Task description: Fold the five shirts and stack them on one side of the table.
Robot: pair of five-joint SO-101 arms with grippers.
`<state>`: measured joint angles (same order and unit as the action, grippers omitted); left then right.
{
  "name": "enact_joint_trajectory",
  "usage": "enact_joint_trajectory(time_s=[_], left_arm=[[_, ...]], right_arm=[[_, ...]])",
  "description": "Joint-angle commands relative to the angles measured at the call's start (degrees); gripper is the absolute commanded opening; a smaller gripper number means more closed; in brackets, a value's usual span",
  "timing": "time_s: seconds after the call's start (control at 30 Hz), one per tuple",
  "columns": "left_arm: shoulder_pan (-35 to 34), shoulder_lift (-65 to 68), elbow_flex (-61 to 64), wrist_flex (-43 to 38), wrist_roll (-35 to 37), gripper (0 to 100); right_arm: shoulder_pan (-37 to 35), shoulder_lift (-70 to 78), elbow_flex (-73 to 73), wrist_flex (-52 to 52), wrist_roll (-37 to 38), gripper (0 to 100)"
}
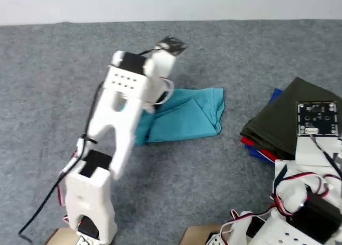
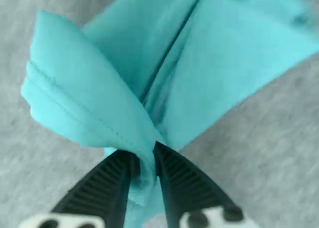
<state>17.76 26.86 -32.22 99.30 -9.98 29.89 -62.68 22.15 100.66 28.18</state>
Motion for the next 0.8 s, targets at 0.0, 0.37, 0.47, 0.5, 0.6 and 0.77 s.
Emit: enact_joint_trajectory(time_s=[0.0, 0.37, 0.47, 0.5, 0.6, 0.77], left_arm=[[4.4, 3.7, -9.5, 1.1, 4.2, 0], [12.3, 24.8, -35.5, 1.1, 9.2, 0], [13.6, 28.8, -39.8, 1.1, 10.5, 1], [13.7, 30.0, -40.9, 1.1, 10.5, 2], [13.2, 32.0, -42.2, 1.2, 10.7, 13], [12.7, 30.7, -43.1, 1.3, 10.4, 21]], right_arm=[[0.6, -0.2, -0.3, 2.2, 0.4, 2.9], [0.7, -0.2, -0.3, 2.3, 0.4, 2.9], [0.7, -0.2, -0.3, 2.3, 0.4, 2.9], [0.7, -0.2, -0.3, 2.3, 0.4, 2.9], [0.7, -0.2, -0.3, 2.3, 0.4, 2.9], [0.7, -0.2, -0.2, 2.3, 0.4, 2.9]])
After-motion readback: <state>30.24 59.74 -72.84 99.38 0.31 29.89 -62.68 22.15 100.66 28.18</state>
